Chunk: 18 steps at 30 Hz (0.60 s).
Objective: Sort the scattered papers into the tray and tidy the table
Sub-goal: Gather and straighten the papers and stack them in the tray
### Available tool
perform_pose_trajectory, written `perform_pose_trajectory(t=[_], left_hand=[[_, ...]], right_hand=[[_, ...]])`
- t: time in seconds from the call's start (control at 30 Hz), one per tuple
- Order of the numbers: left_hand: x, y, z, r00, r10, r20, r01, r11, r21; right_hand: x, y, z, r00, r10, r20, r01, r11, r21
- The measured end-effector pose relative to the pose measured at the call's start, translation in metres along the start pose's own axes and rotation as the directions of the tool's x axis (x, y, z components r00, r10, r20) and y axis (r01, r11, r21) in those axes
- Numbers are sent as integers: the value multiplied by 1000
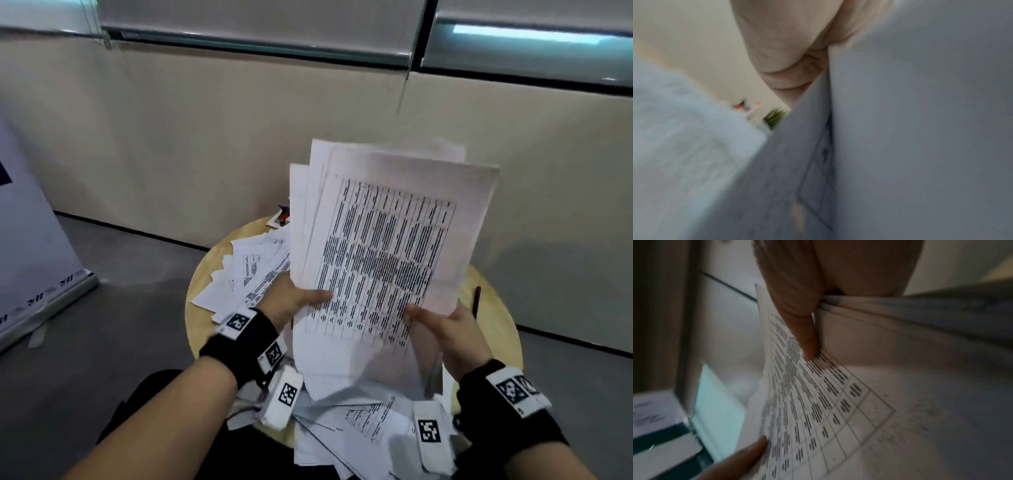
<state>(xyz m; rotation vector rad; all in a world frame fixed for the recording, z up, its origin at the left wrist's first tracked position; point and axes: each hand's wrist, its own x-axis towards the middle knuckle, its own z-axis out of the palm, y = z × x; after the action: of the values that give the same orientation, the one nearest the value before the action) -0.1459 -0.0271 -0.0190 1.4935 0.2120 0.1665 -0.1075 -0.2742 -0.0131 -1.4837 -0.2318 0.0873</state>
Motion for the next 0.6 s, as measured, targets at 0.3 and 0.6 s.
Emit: perform_pose_trajectory(t=[0.3, 0.6], left_hand=[[2, 43, 13, 986, 144, 78, -148, 988, 48], [0, 36, 28, 991, 130, 20, -129, 990, -50]], right_hand=[[3, -24, 8, 980, -175, -97, 185, 977, 106], [4, -23, 16, 981, -154, -117, 168, 978, 123]])
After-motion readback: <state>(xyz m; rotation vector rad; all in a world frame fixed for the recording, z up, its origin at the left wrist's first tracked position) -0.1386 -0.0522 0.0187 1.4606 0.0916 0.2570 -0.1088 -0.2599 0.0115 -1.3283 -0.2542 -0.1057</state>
